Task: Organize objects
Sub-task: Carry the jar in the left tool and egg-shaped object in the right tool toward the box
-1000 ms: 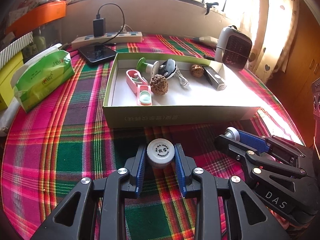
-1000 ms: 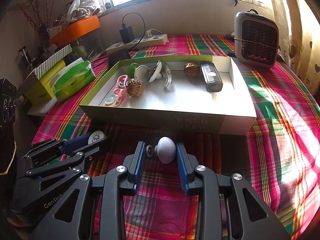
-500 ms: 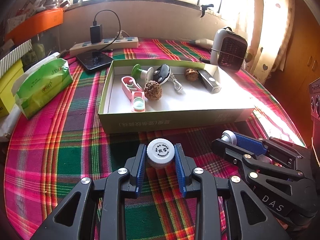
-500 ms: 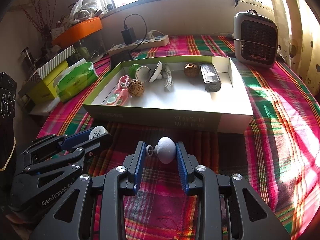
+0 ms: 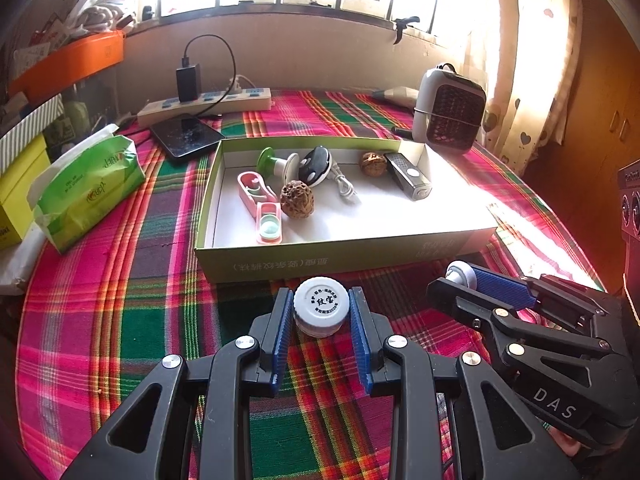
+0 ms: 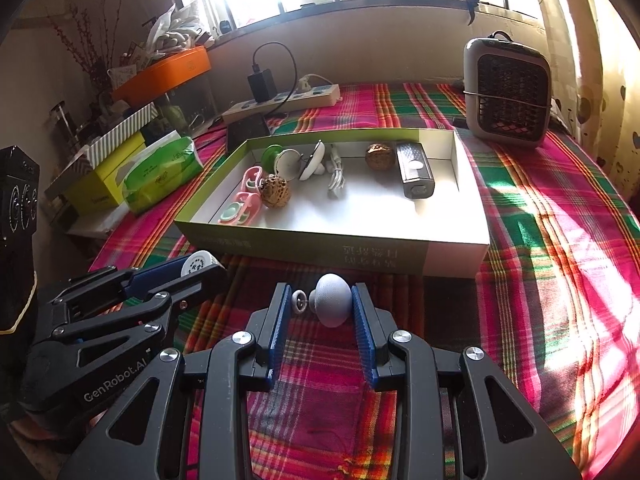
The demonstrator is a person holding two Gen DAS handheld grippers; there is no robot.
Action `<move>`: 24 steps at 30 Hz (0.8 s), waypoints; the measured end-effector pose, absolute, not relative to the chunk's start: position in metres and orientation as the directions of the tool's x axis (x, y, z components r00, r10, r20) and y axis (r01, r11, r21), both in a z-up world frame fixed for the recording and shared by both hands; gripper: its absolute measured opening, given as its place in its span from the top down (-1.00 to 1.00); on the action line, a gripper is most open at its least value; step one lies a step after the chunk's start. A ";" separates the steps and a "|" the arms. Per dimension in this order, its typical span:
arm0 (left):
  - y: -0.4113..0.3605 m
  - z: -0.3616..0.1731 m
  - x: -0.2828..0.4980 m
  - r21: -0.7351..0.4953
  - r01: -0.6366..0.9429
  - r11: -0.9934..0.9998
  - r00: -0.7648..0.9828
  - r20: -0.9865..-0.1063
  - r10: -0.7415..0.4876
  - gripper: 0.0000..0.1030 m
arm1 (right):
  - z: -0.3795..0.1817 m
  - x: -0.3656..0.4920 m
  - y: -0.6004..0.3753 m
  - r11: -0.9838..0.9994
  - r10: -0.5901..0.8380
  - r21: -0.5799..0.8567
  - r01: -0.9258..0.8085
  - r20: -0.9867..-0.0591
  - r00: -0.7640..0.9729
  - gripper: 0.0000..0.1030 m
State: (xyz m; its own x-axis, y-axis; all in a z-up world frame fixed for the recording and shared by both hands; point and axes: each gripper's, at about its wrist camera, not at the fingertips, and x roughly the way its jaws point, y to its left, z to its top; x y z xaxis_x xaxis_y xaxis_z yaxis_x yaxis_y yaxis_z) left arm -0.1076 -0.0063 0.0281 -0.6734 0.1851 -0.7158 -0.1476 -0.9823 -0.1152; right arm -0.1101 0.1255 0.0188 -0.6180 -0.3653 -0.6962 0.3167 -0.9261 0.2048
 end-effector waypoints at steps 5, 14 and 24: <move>-0.003 0.033 -0.107 -0.111 -0.154 -0.982 -0.680 -0.709 0.187 0.50 | 0.023 -0.108 0.128 -0.923 -0.375 0.210 0.323 -0.686 -0.624 0.37; 0.002 0.042 -0.110 -0.098 -0.162 -0.982 -0.690 -0.701 0.183 0.50 | 0.030 -0.110 0.133 -0.922 -0.378 0.213 0.322 -0.672 -0.636 0.37; 0.006 0.047 -0.121 -0.094 -0.167 -0.981 -0.693 -0.696 0.185 0.50 | 0.037 -0.119 0.139 -0.924 -0.376 0.214 0.318 -0.662 -0.649 0.37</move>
State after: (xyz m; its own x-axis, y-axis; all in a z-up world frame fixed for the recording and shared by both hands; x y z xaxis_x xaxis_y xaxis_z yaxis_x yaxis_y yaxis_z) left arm -0.1206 0.0058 0.0466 -0.6934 0.1847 -0.6965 -0.1667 -0.9815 -0.0944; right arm -0.1192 0.1391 0.0367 -0.6485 -0.3764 -0.6616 0.3176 -0.9237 0.2142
